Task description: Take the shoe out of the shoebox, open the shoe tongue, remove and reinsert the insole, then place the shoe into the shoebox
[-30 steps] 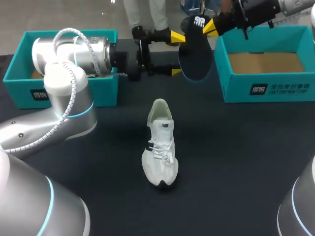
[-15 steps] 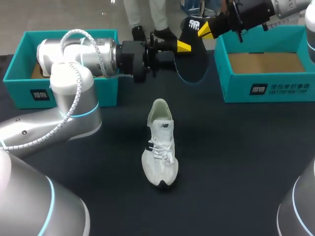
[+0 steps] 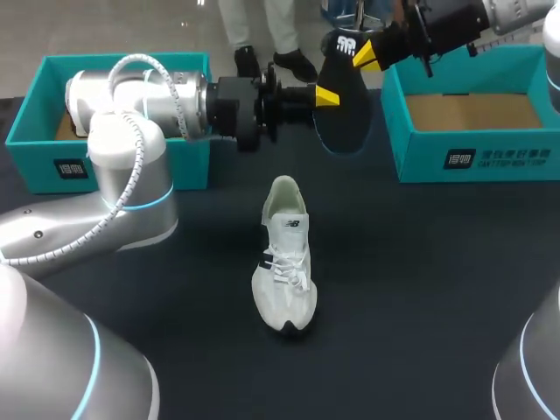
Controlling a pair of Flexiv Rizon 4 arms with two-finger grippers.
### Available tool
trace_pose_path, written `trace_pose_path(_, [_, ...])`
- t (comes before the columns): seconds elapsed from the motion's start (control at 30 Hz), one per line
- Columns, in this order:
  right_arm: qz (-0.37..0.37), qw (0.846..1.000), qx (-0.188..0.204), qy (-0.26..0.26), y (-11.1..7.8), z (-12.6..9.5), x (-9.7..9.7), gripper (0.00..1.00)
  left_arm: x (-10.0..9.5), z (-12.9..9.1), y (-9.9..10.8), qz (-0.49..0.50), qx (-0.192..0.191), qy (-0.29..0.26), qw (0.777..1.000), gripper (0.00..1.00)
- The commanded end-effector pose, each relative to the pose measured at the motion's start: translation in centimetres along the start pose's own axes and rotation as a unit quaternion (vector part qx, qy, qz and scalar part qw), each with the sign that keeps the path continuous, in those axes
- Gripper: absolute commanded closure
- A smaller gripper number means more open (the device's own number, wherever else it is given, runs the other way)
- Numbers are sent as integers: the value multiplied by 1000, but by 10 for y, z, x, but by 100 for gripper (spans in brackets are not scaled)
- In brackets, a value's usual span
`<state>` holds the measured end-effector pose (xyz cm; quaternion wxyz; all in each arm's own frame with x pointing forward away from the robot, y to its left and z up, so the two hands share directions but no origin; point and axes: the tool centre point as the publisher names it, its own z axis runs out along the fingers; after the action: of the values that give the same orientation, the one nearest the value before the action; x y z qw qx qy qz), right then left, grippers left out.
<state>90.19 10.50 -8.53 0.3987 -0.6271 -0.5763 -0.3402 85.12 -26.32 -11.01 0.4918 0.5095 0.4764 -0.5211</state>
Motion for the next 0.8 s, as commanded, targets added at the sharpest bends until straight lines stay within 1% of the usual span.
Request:
trace_pose_path(0.03, [0, 1000, 1, -1, 1, 1, 0, 100, 2, 2, 1, 1, -1, -1, 1000, 100])
trace_pose_path(0.1, [-1, 1000, -5, 2, 0, 1, 0, 100, 1, 3, 2, 0, -1, -3, 1000, 100])
trace_pose_path(0.13, [-7, 1000, -17, 0, 0, 1, 0, 100, 0, 3, 2, -1, -1, -6, 1000, 100])
trace_pose_path(0.2, [-7, 1000, -24, 1, -1, 0, 1, 45, -1, 3, 2, -2, -2, -10, 1000, 100])
trace_pose_path(0.23, [-11, 999, -36, 5, -2, -1, 1, 0, -2, 2, 2, -3, -3, -12, 1000, 100])
trace_pose_path(0.43, [-35, 996, -74, 26, -7, -10, 0, 0, -3, -1, 2, -6, -4, -15, 1000, 100])
trace_pose_path(0.57, [-63, 989, -126, 52, -12, -18, -1, 0, -6, -4, 3, -12, -3, -17, 1000, 100])
trace_pose_path(0.63, [-78, 985, -140, 65, -16, -20, -1, 0, -7, -5, 3, -13, -3, -18, 1000, 100])
trace_pose_path(0.7, [-98, 983, -138, 69, -19, -23, -3, 0, -8, -6, 3, -12, -3, -19, 1000, 100])
trace_pose_path(0.73, [-90, 982, -149, 77, -21, -24, -4, 0, -9, -7, 2, -12, -3, -20, 1000, 100])
trace_pose_path(0.8, [-105, 979, -152, 90, -24, -26, -4, 0, -11, -8, 2, -12, -2, -22, 1000, 100])
